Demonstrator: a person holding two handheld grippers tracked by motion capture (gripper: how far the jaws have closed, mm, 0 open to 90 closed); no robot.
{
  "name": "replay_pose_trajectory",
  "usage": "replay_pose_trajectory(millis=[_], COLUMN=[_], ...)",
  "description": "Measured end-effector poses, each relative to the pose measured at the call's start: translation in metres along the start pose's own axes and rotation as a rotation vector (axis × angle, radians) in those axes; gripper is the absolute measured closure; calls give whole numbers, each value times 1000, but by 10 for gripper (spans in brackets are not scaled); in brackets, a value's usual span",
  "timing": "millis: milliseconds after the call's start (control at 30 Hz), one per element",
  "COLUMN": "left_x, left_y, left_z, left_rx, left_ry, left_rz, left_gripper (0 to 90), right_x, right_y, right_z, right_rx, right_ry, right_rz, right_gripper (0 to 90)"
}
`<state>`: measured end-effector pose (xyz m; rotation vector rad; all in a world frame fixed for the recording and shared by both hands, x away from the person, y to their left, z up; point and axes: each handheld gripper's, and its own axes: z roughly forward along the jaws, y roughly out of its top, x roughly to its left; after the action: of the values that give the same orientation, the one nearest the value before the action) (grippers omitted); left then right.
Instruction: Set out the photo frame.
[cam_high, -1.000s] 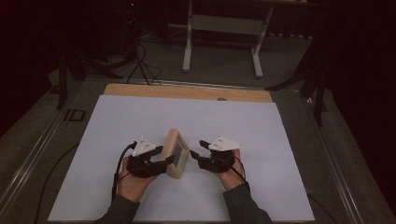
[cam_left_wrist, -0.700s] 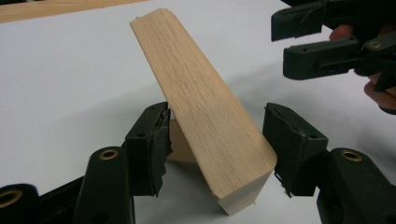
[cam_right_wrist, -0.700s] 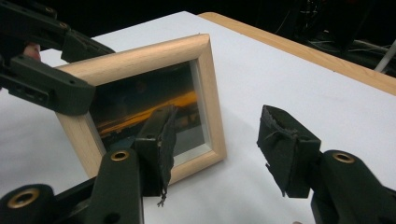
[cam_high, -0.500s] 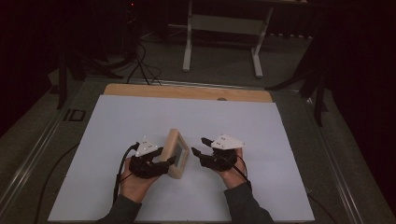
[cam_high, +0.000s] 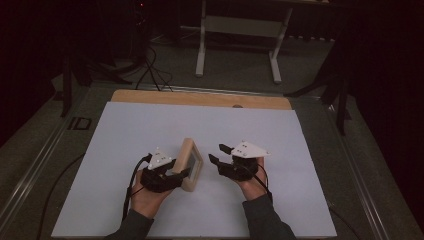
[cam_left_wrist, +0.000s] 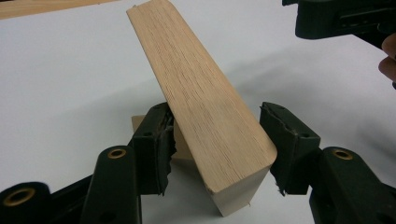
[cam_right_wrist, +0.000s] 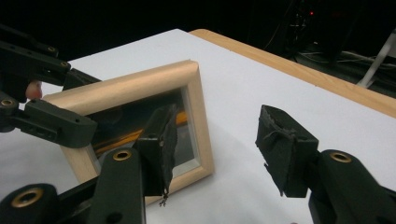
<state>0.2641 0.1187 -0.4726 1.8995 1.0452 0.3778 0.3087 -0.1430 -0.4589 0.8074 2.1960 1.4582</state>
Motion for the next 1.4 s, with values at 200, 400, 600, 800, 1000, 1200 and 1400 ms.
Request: replay_pose_trajectory(millis=[200, 400, 600, 800, 1000, 1200, 1400], left_x=[-1, -4, -9, -13, -16, -20, -24], left_y=[0, 0, 1, 0, 0, -1, -2], left_z=[0, 1, 3, 4, 4, 4, 5], left_rx=[-1, 4, 11, 15, 13, 3, -2], left_ry=[-11, -38, -56, -60, -52, -47, -48], left_rz=[4, 11, 41, 72, 97, 124, 146], left_gripper=[503, 545, 570, 593, 595, 596, 596], right_x=[0, -1, 0, -1, 4, 7, 3], right_y=[2, 3, 5, 6, 8, 9, 8], right_z=[-1, -4, -5, -8, -9, -9, -10], right_rx=[-10, -23, -31, -48, -52, -51, -56], right_ry=[-2, -16, -27, -31, -47, -42, -55], right_rz=[-4, -4, -4, -11, -54, -78, -58], right_gripper=[485, 523, 569, 645, 786, 868, 876])
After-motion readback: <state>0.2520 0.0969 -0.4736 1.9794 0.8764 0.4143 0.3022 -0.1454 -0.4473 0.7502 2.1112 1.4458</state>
